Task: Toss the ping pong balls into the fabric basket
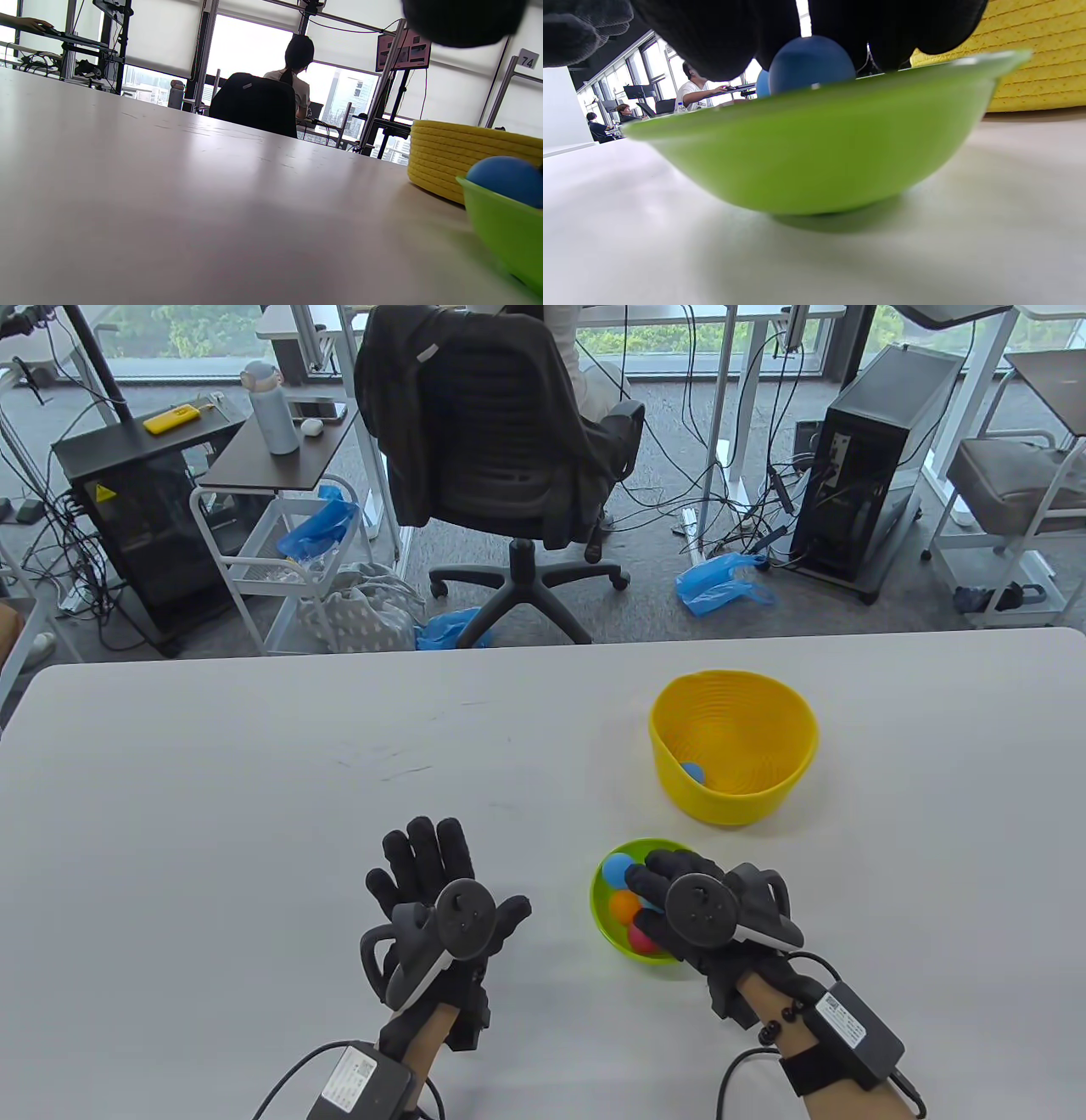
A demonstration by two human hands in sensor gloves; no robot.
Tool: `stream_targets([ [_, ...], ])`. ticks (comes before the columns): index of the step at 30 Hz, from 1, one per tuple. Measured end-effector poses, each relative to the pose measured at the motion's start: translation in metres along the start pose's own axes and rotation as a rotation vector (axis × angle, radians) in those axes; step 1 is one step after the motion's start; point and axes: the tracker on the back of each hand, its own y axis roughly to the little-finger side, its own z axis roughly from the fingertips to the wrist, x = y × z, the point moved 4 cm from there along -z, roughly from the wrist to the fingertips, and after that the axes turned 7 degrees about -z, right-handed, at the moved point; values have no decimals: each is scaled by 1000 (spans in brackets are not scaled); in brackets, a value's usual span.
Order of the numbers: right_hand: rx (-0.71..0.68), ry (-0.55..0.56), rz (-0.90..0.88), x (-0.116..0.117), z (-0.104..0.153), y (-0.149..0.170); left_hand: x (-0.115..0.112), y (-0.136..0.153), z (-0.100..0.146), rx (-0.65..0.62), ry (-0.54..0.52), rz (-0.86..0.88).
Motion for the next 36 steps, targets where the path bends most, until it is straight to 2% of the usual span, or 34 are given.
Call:
stream_targets([
  [6, 10, -2, 25, 2, -1, 0, 0, 0, 0, -1, -3, -1],
  [12, 6, 47, 47, -1, 0, -1, 1, 0, 0, -1, -5, 1],
  [18, -5, 156, -34, -25, 10, 0, 2, 1, 0, 2, -11, 8],
  [24, -1, 263, -251, -50, 20, 19, 2, 2, 1, 5, -11, 10],
  [29, 13, 303, -524, -57, 23, 42, 2, 2, 1, 10, -9, 4],
  [36, 76, 361, -777, -64, 25, 73, 3, 1, 2, 17, -14, -5],
])
